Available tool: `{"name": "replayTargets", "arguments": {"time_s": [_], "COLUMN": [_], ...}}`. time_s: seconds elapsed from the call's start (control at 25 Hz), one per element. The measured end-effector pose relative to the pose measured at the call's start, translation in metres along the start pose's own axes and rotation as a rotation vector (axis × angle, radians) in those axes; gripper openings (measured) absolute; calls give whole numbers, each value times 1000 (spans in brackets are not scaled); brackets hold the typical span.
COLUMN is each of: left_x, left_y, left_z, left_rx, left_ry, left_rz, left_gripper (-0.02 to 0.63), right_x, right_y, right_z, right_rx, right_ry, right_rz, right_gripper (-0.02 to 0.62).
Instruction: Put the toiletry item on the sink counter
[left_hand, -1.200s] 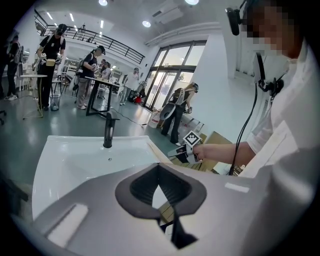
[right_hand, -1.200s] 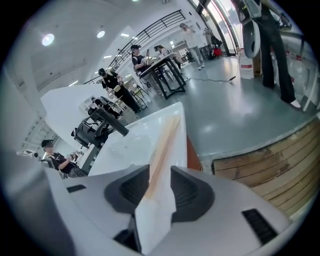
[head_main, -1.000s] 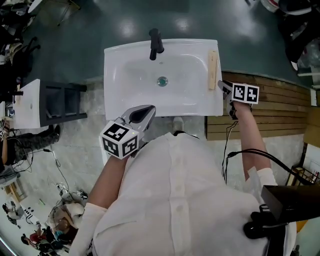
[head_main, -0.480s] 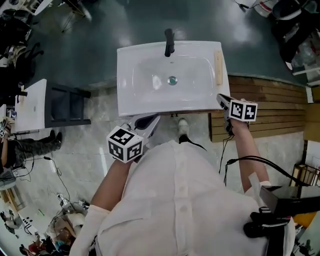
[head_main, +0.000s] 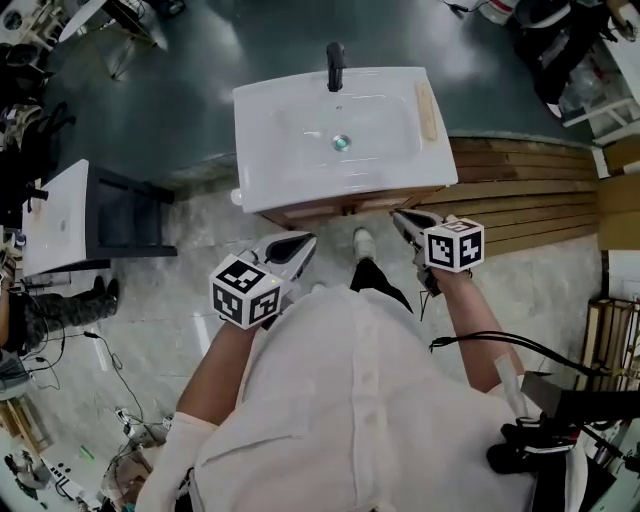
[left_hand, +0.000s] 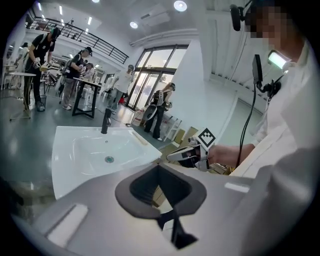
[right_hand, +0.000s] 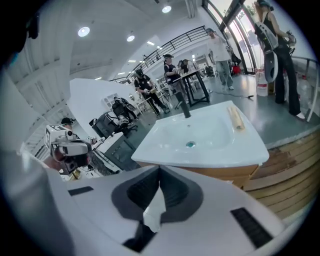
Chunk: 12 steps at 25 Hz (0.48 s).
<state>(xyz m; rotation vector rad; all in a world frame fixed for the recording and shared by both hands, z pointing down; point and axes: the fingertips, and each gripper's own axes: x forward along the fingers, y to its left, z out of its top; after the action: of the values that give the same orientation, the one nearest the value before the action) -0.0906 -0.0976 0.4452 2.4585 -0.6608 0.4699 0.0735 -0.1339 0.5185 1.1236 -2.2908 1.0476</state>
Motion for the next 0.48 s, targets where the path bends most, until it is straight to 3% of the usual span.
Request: {"name": "replayTargets", "arguments": {"time_s": [0.48], "left_x": [-18], "left_y": [-45], "left_z": [-39], "left_rx": [41], "left_ry": [23], "left_rz": [-71], "left_gripper": [6], "right_x": [-28], "right_y": [77], "right_z": [-68], "right_rx": [-55], "right_ry": [13], "right_rz": [11], "right_gripper": [6]}}
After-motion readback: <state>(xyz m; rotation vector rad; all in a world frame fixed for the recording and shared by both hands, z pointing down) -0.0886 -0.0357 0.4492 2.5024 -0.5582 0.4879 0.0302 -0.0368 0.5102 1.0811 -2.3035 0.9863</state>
